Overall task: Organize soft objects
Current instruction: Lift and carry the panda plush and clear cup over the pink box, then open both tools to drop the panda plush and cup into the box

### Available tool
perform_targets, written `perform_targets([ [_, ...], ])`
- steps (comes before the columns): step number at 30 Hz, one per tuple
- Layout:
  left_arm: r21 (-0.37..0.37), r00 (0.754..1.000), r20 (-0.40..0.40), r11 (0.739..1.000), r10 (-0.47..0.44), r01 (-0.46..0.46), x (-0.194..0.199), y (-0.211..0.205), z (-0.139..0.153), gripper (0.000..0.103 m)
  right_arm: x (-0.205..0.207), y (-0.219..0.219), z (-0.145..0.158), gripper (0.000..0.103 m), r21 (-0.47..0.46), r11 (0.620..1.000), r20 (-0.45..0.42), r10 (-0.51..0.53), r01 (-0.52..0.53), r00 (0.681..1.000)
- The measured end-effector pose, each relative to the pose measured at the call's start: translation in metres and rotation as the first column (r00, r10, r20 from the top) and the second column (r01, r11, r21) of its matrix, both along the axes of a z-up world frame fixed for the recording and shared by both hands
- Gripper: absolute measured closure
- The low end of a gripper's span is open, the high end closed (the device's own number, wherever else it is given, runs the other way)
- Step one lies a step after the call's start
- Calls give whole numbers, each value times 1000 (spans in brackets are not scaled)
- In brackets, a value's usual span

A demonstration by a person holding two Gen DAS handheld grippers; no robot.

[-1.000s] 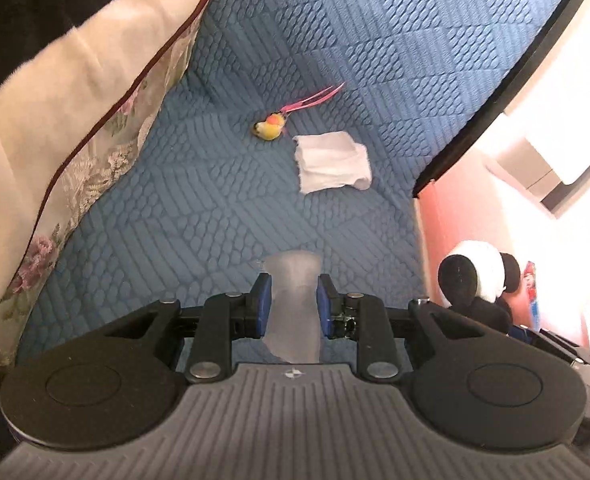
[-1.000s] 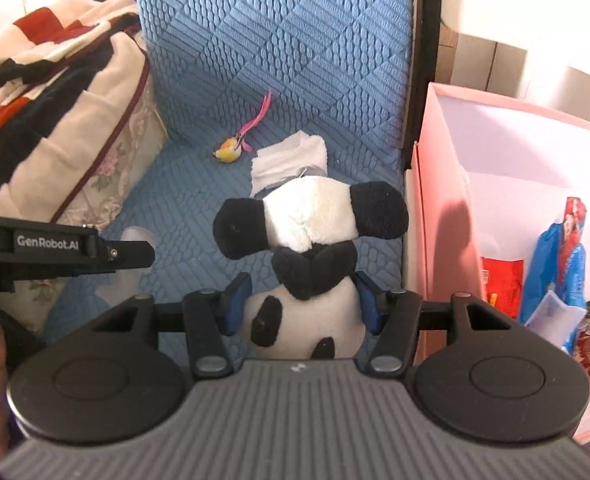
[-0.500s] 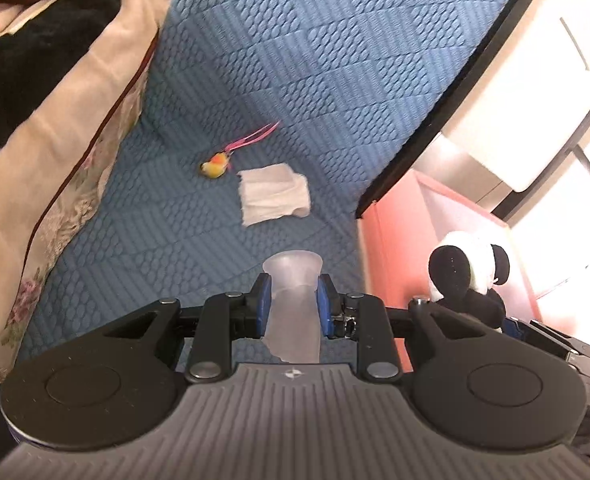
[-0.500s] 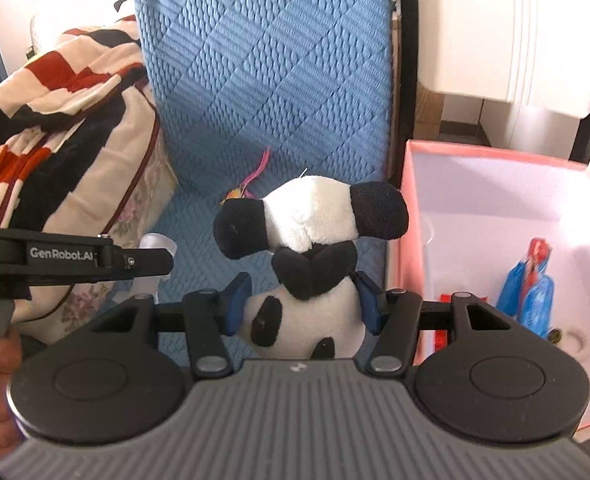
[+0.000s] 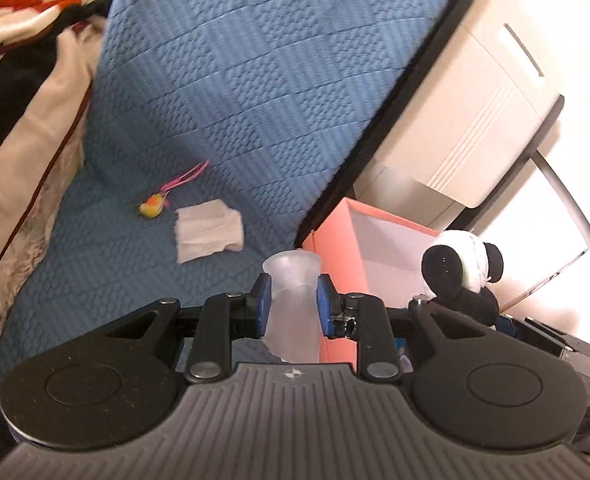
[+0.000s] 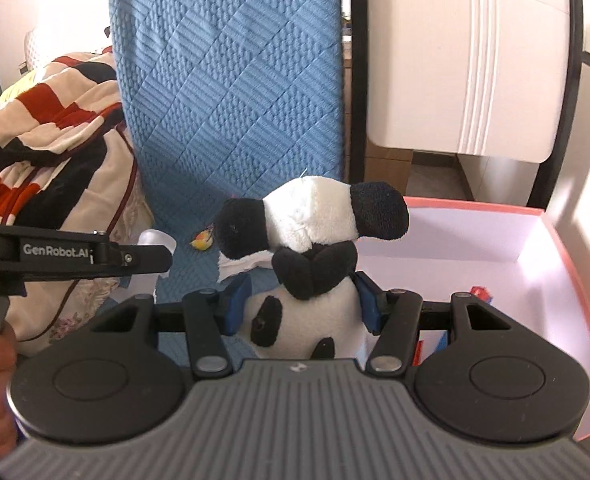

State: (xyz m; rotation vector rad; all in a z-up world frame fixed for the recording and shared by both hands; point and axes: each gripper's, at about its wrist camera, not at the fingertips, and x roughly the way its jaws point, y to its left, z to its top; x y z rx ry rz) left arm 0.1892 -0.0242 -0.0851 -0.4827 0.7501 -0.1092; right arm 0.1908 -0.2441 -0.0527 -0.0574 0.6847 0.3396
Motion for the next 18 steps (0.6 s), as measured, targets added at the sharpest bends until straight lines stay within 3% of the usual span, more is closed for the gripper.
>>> perform_targets([
  [11, -8, 999, 50, 1000, -11, 12, 17, -45, 39, 74, 6, -53, 28, 44, 2, 999, 27, -40, 40, 999],
  [18, -19, 997, 65, 998, -51, 52, 28, -84, 47, 74, 4, -91, 9, 44, -22, 995, -10, -93, 93, 996],
])
